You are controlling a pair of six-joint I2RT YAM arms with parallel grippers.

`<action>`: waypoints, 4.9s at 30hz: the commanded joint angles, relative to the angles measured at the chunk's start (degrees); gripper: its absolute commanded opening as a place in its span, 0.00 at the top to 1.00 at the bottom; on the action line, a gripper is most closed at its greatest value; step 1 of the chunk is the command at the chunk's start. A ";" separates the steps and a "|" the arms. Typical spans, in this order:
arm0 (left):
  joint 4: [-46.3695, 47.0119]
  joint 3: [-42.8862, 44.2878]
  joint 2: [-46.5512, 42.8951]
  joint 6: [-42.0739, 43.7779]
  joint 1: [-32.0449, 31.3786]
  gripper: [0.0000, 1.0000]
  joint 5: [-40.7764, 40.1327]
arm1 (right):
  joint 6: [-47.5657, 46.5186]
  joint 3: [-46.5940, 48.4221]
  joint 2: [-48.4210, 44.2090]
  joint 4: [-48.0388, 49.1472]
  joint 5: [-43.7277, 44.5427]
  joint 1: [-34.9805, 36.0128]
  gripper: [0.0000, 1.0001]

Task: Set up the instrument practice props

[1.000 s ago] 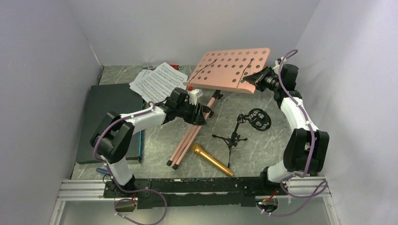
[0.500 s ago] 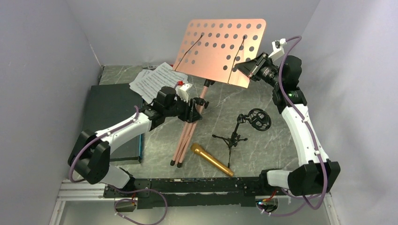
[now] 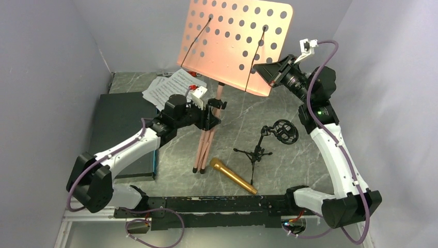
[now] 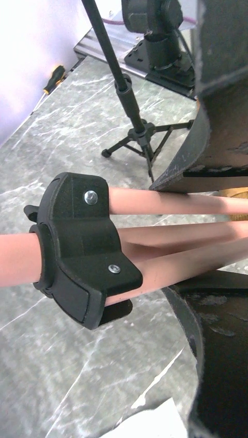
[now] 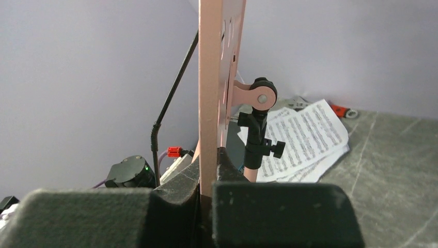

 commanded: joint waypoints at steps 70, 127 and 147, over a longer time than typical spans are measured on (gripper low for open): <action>21.99 -4.87 -6.79 16.77 -2.48 0.97 -4.57 | -23.22 -12.63 -22.35 -1.86 1.73 12.91 0.01; 13.68 -3.54 -10.17 17.13 -2.48 0.97 -0.26 | -19.83 -12.48 -22.46 -15.85 40.81 12.41 0.01; 9.31 -1.70 -10.32 16.31 -2.42 0.97 5.32 | -9.74 -18.24 -2.54 19.35 -19.49 -4.65 0.01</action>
